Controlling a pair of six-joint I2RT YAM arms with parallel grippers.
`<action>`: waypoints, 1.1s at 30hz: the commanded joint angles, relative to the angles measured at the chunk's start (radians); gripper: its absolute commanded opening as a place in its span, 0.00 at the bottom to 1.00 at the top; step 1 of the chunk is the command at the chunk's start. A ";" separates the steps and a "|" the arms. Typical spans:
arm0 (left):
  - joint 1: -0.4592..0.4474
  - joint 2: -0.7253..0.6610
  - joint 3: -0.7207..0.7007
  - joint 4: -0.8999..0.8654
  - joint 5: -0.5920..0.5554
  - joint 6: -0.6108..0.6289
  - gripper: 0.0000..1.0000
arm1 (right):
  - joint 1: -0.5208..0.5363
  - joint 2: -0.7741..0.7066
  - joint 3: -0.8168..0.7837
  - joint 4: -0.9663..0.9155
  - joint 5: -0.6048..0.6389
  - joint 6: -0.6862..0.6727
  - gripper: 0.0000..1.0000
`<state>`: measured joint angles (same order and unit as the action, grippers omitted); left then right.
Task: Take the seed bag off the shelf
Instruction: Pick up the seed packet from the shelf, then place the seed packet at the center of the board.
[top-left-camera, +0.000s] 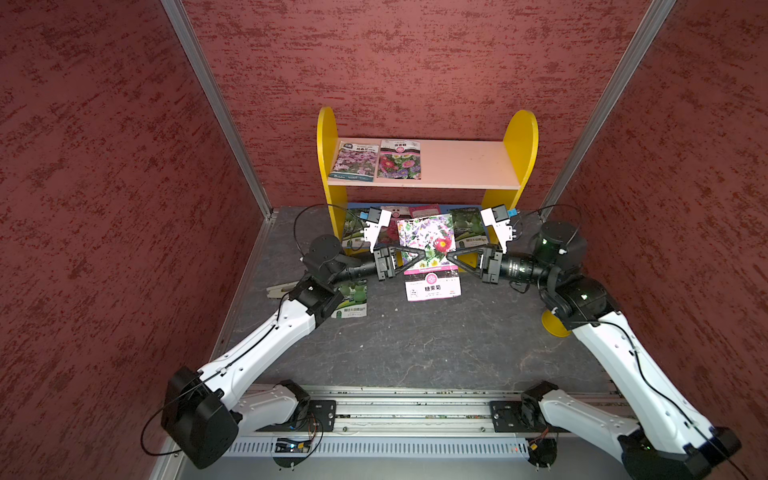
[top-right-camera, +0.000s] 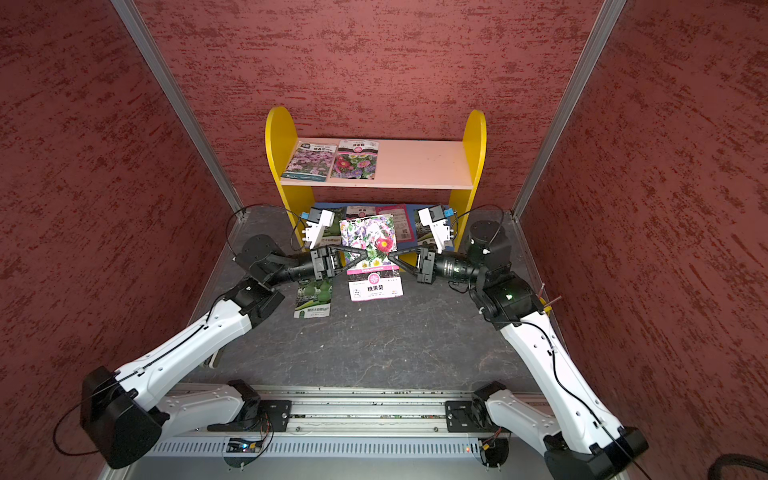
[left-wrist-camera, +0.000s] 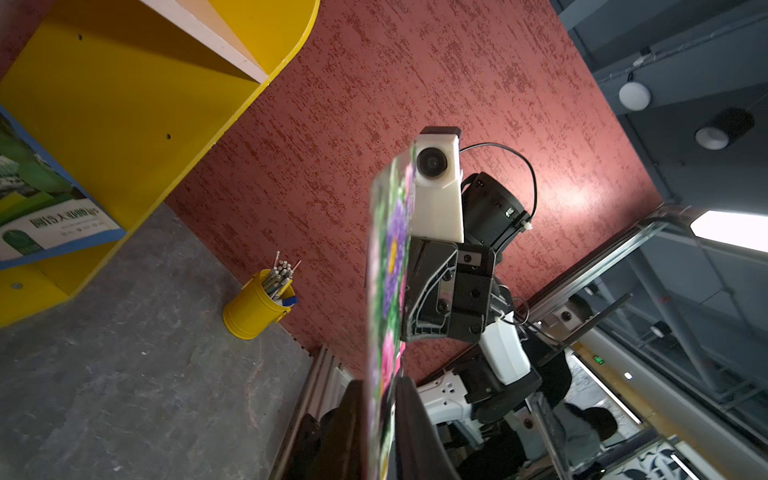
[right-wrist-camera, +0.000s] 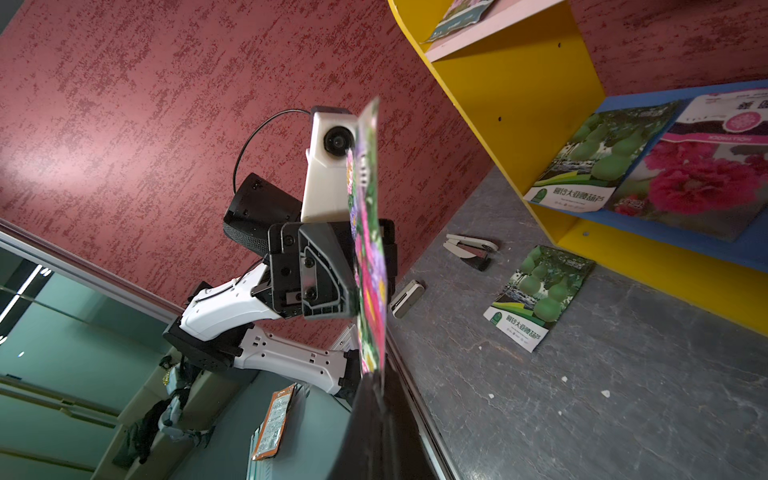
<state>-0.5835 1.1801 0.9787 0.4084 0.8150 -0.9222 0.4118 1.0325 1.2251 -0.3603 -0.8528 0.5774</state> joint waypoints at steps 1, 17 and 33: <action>0.009 0.008 0.037 -0.039 -0.002 0.025 0.57 | 0.005 -0.014 -0.010 0.026 0.016 0.007 0.00; 0.169 -0.299 0.071 -0.826 -0.151 0.406 1.00 | 0.046 -0.089 -0.233 0.039 0.268 0.067 0.00; 0.169 -0.471 -0.070 -0.983 -0.255 0.456 1.00 | 0.184 0.176 -0.385 0.324 0.454 0.129 0.00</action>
<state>-0.4198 0.7139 0.9413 -0.5606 0.5961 -0.4805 0.5774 1.1683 0.8513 -0.1493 -0.4622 0.6907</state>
